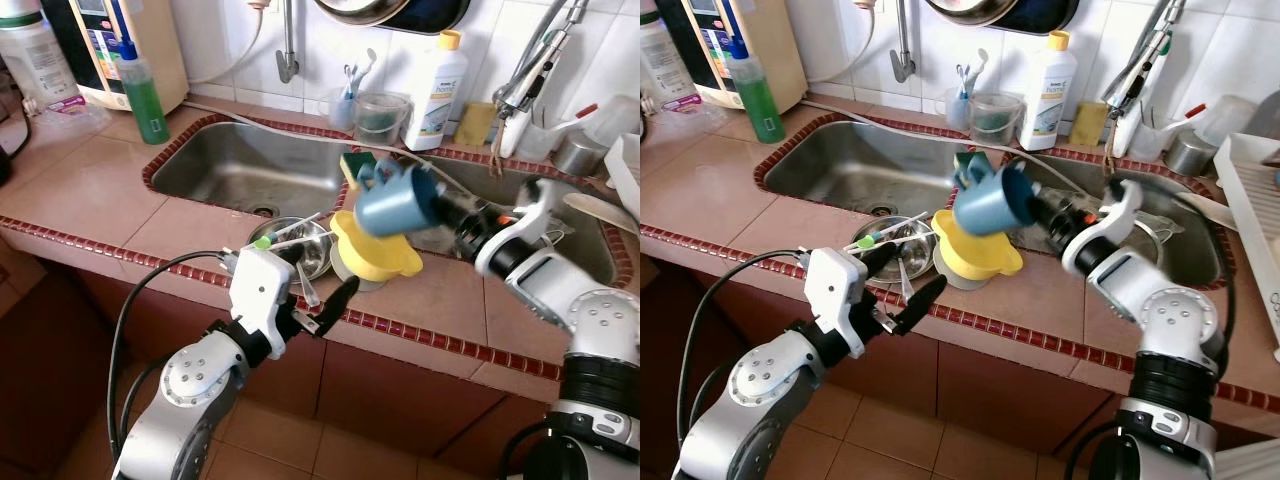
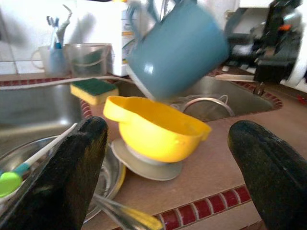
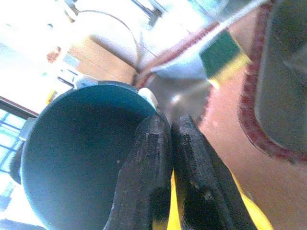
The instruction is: Kitchen organization
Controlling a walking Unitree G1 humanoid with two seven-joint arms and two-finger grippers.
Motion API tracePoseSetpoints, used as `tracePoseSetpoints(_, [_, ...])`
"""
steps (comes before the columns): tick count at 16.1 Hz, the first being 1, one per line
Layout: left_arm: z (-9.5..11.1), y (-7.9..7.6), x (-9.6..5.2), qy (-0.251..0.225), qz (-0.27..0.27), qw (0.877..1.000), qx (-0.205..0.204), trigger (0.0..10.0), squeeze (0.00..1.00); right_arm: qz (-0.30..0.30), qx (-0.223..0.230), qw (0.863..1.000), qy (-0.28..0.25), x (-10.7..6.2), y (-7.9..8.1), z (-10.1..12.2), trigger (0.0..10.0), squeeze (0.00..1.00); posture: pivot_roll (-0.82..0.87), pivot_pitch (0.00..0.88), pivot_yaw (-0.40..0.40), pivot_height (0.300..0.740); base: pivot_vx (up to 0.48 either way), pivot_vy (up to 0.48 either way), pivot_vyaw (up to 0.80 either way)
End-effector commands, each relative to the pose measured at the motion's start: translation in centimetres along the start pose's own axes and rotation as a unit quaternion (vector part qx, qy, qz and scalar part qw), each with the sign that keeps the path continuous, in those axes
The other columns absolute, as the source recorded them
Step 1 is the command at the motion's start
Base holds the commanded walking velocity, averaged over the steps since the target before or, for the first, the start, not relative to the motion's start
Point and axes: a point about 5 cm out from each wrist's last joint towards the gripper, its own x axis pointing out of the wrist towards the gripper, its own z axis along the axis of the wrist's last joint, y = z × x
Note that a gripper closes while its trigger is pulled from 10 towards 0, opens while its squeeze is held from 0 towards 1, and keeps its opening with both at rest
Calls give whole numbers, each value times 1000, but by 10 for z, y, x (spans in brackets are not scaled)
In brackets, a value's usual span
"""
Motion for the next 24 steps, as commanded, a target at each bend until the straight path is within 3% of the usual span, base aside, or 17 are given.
tracePoseSetpoints(1, [0, 3, 2, -1, -2, 1000, 0, 10000, 0, 31, -8, 999, -27, -3, 11, 9, 0, 0, -134, 17, -6, 740, 0, 0, 0])
tracePoseSetpoints(2, [2, 8, 4, -5, 5, 1000, -6, 10000, 0, 38, -28, 997, -56, -5, 15, 16, 3255, 0, -135, 16, -5, 740, 0, 0, 0])
tracePoseSetpoints(3, [4, 15, 5, -8, 13, 1000, -4, 10000, 0, 48, -60, 993, -90, -7, 22, 24, 8549, 0, -135, 16, -2, 740, 0, 0, 0])
tracePoseSetpoints(4, [7, 24, 7, -13, 24, 1000, -2, 10000, 0, 45, -88, 988, -121, -8, 26, 32, 10000, 0, -134, 15, -1, 740, 0, 0, 0])
tracePoseSetpoints(7, [17, 53, 16, -20, 71, 997, 10, 10000, 0, 9, -188, 963, -193, -9, 32, 49, 10000, 0, -119, 13, -6, 740, 0, 0, 0])
tracePoseSetpoints(8, [22, 68, 19, -18, 100, 994, 33, 10000, 0, -15, -259, 943, -208, -6, 36, 47, 10000, 0, -116, 9, -5, 740, 0, 0, 0])
tracePoseSetpoints(10, [30, 81, 22, -29, 126, 991, 45, 10000, 0, -37, -319, 920, -225, -3, 39, 41, 10000, 0, -108, 5, -8, 740, 0, 0, 0])
tracePoseSetpoints(12, [39, 90, 25, -49, 138, 987, 63, 10000, 0, -28, -421, 870, -254, 1, 48, 25, 10000, 0, -102, 0, -8, 740, 0, 0, 0])
tracePoseSetpoints(13, [38, 95, 29, -50, 161, 982, 85, 10000, 0, -36, -431, 859, -274, 3, 47, 19, 10000, 0, -97, 0, -10, 740, 0, 0, 0])
tracePoseSetpoints(14, [35, 96, 32, -49, 166, 981, 92, 10000, 0, -37, -432, 859, -273, 5, 44, 10, 10000, 0, -96, 0, -9, 740, 0, 0, 0])
tracePoseSetpoints(15, [29, 96, 33, -51, 167, 982, 71, 10000, 0, -36, -444, 856, -264, 5, 37, -5, 10000, 0, -99, 0, -2, 740, 0, 0, 0])
tracePoseSetpoints(16, [26, 96, 34, -51, 169, 983, 55, 10000, 0, -38, -429, 864, -262, 5, 32, -11, 10000, 0, -99, 0, -1, 740, 0, 0, 0])
tracePoseSetpoints(17, [23, 96, 31, -60, 169, 983, 41, 10000, 0, -43, -444, 852, -274, 3, 28, -14, 10000, 0, -103, 0, 4, 740, 0, 0, 0])
tracePoseSetpoints(19, [15, 97, 27, -63, 187, 980, 28, 10000, 0, -57, -440, 846, -295, -2, 24, -13, 10000, 0, -108, 0, 8, 740, 0, 0, 0])
tracePoseSetpoints(20, [9, 100, 22, -67, 203, 977, 24, 10000, 0, -61, -459, 834, -299, -6, 21, -15, 10000, 0, -109, 0, 8, 740, 0, 0, 0])
tracePoseSetpoints(21, [6, 100, 18, -62, 213, 974, 42, 10000, 0, -63, -475, 826, -297, -8, 19, -19, 10000, 0, -111, 0, 11, 740, 0, 0, 0])
tracePoseSetpoints(24, [3, 100, 8, -69, 219, 973, 37, 10000, 0, -73, -476, 826, -294, -16, 13, -26, 10000, 0, -113, 0, 14, 740, 0, 0, 0])
